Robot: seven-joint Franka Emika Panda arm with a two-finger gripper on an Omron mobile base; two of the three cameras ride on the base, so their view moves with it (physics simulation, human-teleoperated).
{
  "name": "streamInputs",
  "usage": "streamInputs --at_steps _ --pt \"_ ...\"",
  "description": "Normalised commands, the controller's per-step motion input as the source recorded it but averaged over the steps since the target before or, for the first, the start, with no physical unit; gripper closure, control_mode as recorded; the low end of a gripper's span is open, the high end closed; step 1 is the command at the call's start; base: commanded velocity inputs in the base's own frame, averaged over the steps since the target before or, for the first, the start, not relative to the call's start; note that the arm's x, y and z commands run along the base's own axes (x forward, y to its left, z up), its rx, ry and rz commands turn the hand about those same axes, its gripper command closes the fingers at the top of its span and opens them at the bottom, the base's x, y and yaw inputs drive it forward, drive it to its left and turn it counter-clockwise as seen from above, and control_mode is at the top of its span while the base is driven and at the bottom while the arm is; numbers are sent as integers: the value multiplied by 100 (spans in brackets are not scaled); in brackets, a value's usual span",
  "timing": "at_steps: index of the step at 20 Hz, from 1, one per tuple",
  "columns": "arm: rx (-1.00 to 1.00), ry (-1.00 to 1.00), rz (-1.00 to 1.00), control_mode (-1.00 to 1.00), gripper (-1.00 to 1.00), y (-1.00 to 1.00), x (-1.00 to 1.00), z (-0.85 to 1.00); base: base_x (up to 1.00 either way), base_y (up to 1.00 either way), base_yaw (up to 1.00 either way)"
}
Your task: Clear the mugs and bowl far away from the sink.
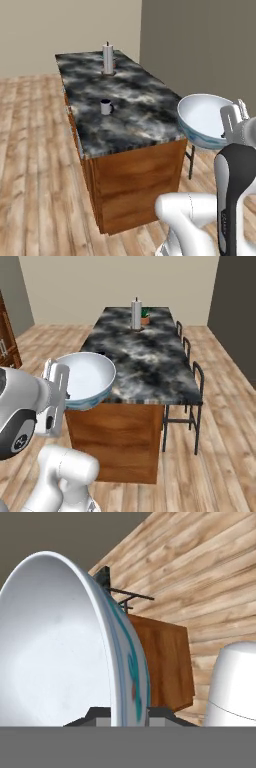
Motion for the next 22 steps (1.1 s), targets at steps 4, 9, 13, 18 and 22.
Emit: streamInputs --at_steps 4,9,13,18,22 --pt "0 0 0 100 100 0 0 0 99 -27 16" --pt "0 0 0 100 100 0 0 0 86 -28 26" --pt "0 0 0 100 100 0 0 0 69 -29 12" --pt "0 0 0 100 100 0 0 0 48 -21 20" --pt "0 0 0 100 100 0 0 0 14 -22 23"
